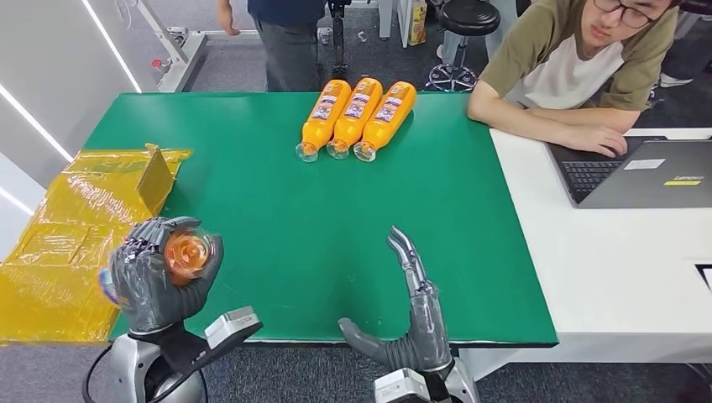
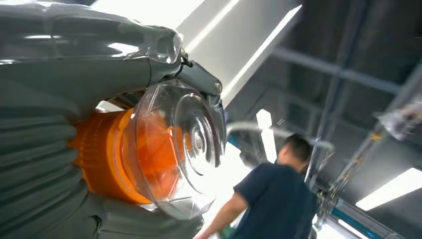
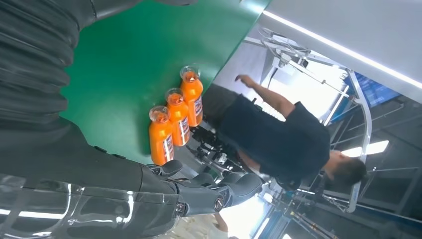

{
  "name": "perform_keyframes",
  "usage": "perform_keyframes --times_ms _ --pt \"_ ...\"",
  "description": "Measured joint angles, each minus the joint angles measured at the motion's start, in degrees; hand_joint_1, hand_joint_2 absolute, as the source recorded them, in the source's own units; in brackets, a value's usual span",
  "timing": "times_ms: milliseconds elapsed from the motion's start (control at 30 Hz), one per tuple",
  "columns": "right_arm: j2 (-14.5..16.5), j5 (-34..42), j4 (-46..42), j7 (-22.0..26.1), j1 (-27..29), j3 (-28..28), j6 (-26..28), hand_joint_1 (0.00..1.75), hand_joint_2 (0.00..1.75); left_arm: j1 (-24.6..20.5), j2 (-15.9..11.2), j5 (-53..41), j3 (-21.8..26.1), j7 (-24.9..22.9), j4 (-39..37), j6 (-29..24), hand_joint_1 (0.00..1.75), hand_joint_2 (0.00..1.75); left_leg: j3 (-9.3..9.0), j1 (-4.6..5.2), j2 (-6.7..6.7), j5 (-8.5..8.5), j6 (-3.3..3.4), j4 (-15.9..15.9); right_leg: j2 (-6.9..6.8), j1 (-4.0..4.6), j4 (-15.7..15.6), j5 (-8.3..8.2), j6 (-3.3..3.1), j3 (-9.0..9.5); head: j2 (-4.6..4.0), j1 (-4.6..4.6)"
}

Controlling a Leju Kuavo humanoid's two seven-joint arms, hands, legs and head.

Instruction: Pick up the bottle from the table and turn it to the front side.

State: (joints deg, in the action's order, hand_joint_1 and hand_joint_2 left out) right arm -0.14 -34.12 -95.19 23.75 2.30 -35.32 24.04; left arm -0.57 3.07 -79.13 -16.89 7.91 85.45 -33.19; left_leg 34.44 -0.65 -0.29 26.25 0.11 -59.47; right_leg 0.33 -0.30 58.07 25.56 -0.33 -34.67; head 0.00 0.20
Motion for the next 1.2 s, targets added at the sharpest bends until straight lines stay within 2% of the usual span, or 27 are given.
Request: perform_keyframes --times_ms 133,200,267,400,567,667,867,1200 --pt "0.3 2.6 0.0 0.9 -0.8 0.0 -0.2 0.00 1.75 -8.6 -7.1 -8.4 -0.3 -1.4 -6.4 1.8 1.75 1.75 0.00 -0.01 -0.07 -0.18 -0.13 0.0 -0.04 0.00 0.0 -0.11 -0.12 -0.05 0.00 -0.01" --pt "0.3 3.8 0.1 1.3 -1.3 0.0 -0.3 0.00 1.75 -14.4 -10.3 -8.2 -1.4 1.9 -11.8 4.7 1.75 1.75 0.03 -0.01 -0.07 -0.30 -0.16 0.0 -0.04 0.01 0.1 -0.20 -0.18 -0.10 0.00 -0.01" --pt "0.3 4.7 0.1 1.5 -1.6 0.0 -0.4 0.00 1.75 -20.1 -12.9 -5.9 -3.6 7.4 -17.7 9.2 1.75 1.75 0.07 -0.01 -0.04 -0.40 -0.19 0.0 -0.03 0.01 0.1 -0.31 -0.21 -0.16 0.00 0.00" --pt "0.3 5.3 0.2 1.9 -2.1 0.1 -0.1 0.00 1.75 -29.1 -16.4 -0.7 -8.9 16.9 -28.5 18.3 1.75 1.75 0.14 -0.01 0.19 -0.50 -0.31 0.0 0.17 0.00 0.2 -0.52 -0.32 -0.37 0.00 0.00" --pt "0.3 5.0 0.2 1.8 -2.2 0.1 0.5 0.00 1.75 -38.0 -18.7 1.9 -16.4 18.7 -42.2 24.8 1.75 1.75 0.21 -0.01 0.32 -0.51 -0.33 0.0 0.29 0.00 0.2 -0.54 -0.34 -0.50 0.00 0.00" --pt "0.4 4.9 -0.1 1.5 -2.2 0.1 0.3 0.00 1.75 -40.0 -19.1 3.1 -18.6 17.6 -48.0 26.7 1.75 1.75 0.22 -0.01 0.35 -0.51 -0.35 0.0 0.35 0.00 0.2 -0.54 -0.35 -0.56 0.00 0.00" --pt "1.2 3.5 -0.9 0.6 -1.9 0.2 -0.7 0.00 1.75 -41.1 -19.5 6.5 -19.9 15.1 -56.2 30.4 1.75 1.75 0.27 -0.01 0.38 -0.51 -0.37 0.1 0.40 0.00 0.3 -0.53 -0.37 -0.65 0.00 -0.01" --pt "2.3 2.0 -2.0 0.1 -1.4 1.0 -2.0 0.00 1.75 -41.2 -18.7 8.3 -20.1 13.6 -61.7 32.8 1.75 1.75 0.32 0.00 0.36 -0.52 -0.39 0.1 0.38 0.00 0.3 -0.53 -0.37 -0.69 0.00 0.01"
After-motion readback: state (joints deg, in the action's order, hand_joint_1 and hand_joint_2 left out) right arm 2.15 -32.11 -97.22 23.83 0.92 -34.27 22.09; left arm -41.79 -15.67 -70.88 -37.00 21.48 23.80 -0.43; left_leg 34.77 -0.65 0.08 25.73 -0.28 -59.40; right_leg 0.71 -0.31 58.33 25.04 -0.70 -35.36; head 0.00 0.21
